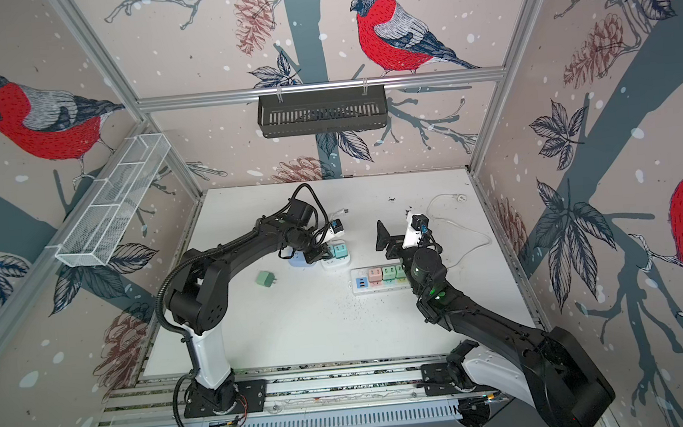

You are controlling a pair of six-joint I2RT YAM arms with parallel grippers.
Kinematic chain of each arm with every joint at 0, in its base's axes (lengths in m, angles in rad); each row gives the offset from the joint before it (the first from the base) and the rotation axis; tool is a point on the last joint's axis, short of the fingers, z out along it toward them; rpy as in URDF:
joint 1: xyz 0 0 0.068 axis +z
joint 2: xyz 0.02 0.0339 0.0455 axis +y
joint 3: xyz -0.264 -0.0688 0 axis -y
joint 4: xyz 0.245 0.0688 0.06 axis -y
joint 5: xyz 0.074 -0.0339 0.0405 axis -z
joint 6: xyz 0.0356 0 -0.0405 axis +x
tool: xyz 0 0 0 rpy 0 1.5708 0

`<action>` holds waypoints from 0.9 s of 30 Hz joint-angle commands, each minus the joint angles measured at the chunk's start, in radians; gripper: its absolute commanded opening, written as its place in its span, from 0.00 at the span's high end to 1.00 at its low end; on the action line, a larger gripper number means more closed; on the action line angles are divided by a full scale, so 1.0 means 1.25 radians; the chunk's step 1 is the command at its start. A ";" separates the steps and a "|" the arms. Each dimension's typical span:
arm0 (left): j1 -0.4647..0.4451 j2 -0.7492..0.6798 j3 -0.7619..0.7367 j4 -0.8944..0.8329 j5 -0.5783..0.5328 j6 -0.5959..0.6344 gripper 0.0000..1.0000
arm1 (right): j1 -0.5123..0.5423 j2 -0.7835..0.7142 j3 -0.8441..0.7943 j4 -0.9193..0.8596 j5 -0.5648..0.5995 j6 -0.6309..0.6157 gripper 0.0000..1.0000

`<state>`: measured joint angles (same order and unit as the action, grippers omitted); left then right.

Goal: Insert the plug
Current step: 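Press the teal adapter down into the white cube's free socket with the left gripper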

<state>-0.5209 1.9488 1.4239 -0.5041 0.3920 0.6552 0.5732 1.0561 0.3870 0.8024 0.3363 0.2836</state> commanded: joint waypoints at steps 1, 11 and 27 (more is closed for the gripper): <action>0.001 0.009 0.004 -0.015 0.007 0.017 1.00 | -0.002 0.002 0.003 0.011 -0.010 0.003 0.00; 0.002 0.023 0.007 -0.023 0.012 0.021 1.00 | -0.004 0.005 0.003 0.011 -0.012 0.007 0.00; -0.012 0.069 0.044 -0.083 -0.017 0.042 1.00 | -0.008 0.012 0.005 0.009 -0.021 0.014 0.00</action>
<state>-0.5285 2.0209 1.4803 -0.5217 0.4126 0.6865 0.5655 1.0710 0.3870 0.8017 0.3164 0.2878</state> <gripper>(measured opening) 0.296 0.996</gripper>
